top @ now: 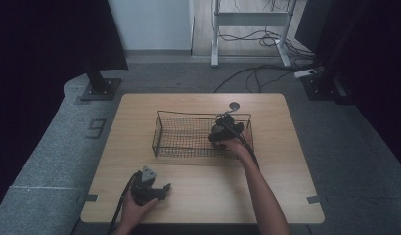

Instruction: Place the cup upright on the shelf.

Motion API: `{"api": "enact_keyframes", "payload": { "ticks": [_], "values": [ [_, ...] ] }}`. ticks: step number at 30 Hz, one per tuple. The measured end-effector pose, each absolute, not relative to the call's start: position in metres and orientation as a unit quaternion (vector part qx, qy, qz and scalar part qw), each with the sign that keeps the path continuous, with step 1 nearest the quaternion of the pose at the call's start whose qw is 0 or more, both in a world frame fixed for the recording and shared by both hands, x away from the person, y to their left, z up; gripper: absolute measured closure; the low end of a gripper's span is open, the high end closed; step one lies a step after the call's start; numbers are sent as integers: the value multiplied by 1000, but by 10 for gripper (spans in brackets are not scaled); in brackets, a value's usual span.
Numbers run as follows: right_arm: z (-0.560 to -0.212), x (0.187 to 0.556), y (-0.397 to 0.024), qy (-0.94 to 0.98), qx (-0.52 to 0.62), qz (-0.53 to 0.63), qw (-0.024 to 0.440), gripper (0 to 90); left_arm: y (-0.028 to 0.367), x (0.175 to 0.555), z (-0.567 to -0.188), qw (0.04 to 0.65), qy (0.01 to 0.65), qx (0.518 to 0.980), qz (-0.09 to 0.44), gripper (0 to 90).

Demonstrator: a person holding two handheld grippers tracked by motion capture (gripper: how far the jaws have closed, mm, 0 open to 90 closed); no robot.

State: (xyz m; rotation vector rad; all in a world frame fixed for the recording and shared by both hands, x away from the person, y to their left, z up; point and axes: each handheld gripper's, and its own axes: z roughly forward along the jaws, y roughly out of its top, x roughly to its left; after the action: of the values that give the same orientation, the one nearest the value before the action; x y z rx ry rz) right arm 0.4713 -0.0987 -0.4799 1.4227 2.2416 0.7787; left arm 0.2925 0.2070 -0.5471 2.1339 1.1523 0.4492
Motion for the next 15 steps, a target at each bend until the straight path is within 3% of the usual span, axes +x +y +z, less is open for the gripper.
{"api": "enact_keyframes", "payload": {
  "ticks": [15],
  "values": [
    [-465,455,-113,762,509,345,202,60,207,292,-547,330,441,817,172,167]
  ]
}}
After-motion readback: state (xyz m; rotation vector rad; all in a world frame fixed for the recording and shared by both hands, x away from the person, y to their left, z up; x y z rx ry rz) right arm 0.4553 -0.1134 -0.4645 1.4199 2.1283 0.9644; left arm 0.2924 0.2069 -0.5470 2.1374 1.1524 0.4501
